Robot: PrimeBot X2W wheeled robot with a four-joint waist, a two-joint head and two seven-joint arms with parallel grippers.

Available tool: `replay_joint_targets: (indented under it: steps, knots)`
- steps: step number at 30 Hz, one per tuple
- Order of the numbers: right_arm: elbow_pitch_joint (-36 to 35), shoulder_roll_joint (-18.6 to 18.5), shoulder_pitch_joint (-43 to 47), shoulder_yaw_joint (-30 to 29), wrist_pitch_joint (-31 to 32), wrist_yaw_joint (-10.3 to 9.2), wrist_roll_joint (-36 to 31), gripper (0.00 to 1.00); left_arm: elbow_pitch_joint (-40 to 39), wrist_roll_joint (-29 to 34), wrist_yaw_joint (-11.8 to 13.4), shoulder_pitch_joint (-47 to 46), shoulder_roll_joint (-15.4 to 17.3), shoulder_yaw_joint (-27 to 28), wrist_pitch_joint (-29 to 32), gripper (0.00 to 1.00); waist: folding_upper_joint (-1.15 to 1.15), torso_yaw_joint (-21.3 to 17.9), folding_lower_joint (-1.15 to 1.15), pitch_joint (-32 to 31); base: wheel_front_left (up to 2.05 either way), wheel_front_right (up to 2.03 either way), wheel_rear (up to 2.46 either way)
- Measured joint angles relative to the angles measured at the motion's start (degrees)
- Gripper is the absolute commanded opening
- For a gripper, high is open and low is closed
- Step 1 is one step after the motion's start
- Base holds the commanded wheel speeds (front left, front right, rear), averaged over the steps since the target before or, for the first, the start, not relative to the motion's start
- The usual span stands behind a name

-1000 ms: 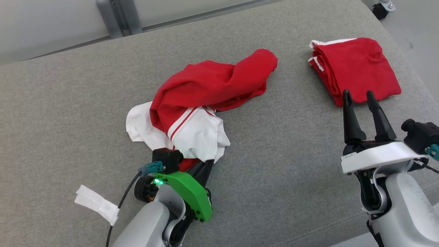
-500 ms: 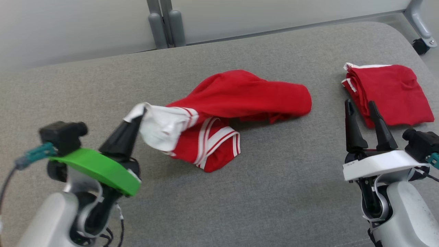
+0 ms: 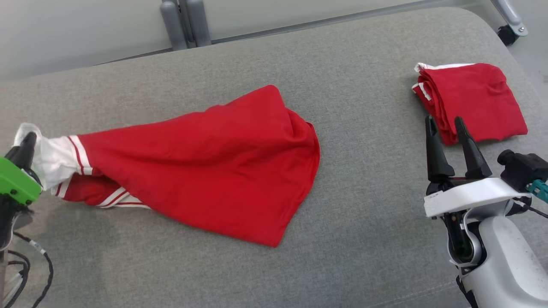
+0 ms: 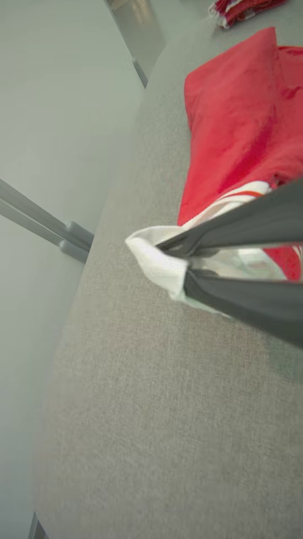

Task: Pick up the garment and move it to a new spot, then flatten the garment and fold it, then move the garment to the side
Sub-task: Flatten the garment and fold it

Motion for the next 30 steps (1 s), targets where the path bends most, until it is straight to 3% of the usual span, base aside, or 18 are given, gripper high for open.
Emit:
replay_joint_targets:
  steps: [6, 13, 17, 24, 27, 30]
  knots:
    - [1.65, -0.56, -0.02, 1.65, 0.00, 0.00, 0.16, 1.00, 8.09, 2.74, -4.16, -1.15, 0.41, -2.53, -2.64, 1.00, 0.00, -1.53, 0.00, 0.27, 0.00, 0.00, 0.00]
    - [-0.09, -1.67, 1.38, 5.73, 0.00, 0.00, 1.15, 1.00, 1.57, 6.27, -5.64, 1.34, 1.30, -3.72, -10.61, 1.00, 0.00, 0.44, 0.00, -1.61, 0.00, 0.00, 0.00]
    - [-0.07, -2.85, 2.29, 7.89, -0.01, 0.00, 1.43, 1.00, -5.05, 8.91, -3.32, 6.31, 0.49, -3.00, -16.74, 1.00, 0.00, 2.43, 0.00, -2.63, 0.00, 0.00, 0.00]
    - [0.35, -4.44, 2.75, 12.78, 0.00, 0.00, 1.54, 1.00, -17.36, 14.62, 4.67, 16.86, -4.13, -3.47, -26.89, 1.00, 0.00, 5.85, 0.00, -3.94, 0.00, 0.00, 0.00]
    - [1.05, -5.36, 2.82, 17.41, 0.75, 0.00, 1.63, 1.00, -20.91, 17.45, 7.55, 21.59, -5.81, -4.60, -29.34, 1.00, 0.00, 6.78, 0.00, -4.76, 0.00, 0.00, 0.00]
    - [1.54, -6.71, 2.92, 22.87, 2.23, 0.00, 1.13, 1.00, -22.85, 17.73, 8.76, 24.26, -7.92, -4.82, -30.61, 1.00, 0.00, 7.73, 0.00, -5.25, 0.00, 0.00, 0.00]
